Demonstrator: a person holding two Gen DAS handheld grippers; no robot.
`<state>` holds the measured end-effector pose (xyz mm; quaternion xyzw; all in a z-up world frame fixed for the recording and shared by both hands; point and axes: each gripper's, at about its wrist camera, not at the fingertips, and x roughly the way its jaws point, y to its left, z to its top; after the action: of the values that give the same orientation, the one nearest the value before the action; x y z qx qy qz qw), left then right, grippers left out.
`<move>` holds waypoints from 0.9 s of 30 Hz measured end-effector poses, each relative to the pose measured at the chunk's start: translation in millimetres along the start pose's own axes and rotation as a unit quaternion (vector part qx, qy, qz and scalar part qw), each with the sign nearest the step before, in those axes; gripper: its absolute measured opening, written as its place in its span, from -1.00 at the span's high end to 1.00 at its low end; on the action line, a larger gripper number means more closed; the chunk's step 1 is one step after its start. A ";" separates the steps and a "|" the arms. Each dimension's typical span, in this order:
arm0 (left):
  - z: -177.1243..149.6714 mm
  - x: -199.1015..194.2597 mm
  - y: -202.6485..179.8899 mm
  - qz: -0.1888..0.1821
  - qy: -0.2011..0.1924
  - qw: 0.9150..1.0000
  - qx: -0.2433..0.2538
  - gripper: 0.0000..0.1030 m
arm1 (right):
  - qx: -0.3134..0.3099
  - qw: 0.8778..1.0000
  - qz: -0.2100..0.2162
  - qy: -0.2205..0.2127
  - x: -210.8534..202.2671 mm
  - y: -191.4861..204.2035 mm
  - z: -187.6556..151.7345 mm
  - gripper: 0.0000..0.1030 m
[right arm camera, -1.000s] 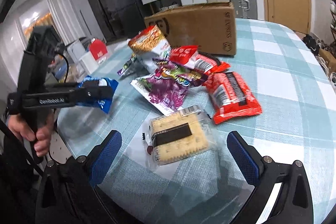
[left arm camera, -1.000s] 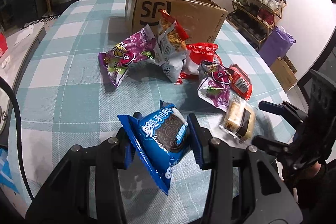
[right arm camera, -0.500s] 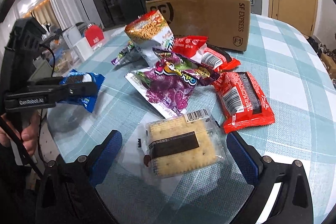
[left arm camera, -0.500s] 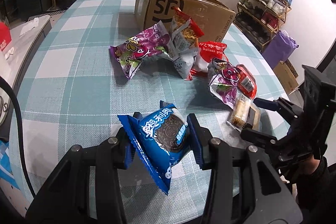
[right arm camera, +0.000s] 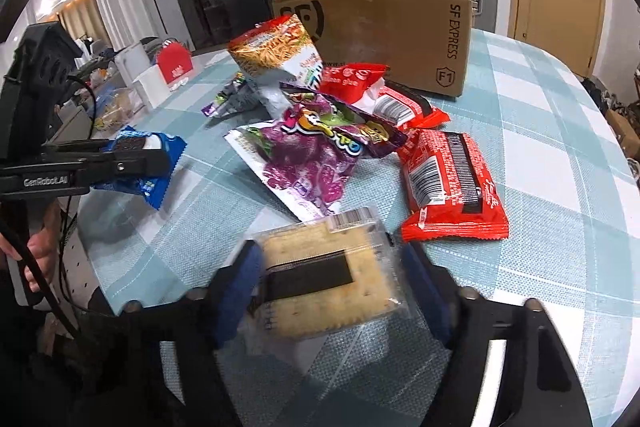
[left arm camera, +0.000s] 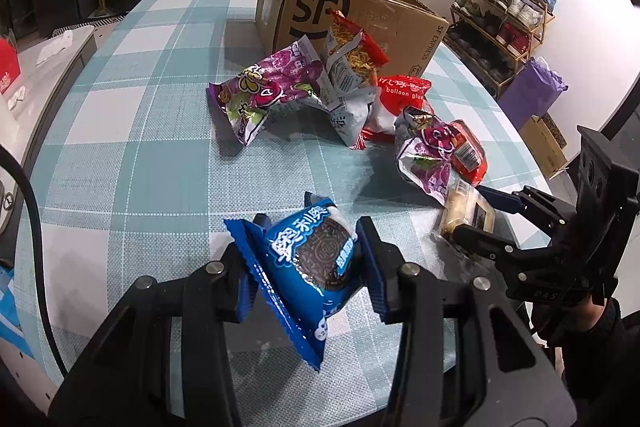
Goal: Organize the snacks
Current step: 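Lower the right gripper onto the sandwich-cracker pack and close, then lift the cracker pack with the right gripper while the left gripper holds the Oreo pack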
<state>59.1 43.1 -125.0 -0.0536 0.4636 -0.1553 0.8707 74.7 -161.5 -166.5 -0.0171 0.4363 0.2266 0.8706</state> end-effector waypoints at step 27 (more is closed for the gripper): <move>1.2 4.3 -4.8 0.000 0.013 1.000 0.004 0.20 | -0.030 0.998 0.015 -0.049 -16.8 19.2 -5.2 -0.73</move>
<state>61.3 37.1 -126.7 -0.0483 0.4739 -0.1579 0.8650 54.3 -151.8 -153.5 -0.0255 0.3866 0.2528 0.8866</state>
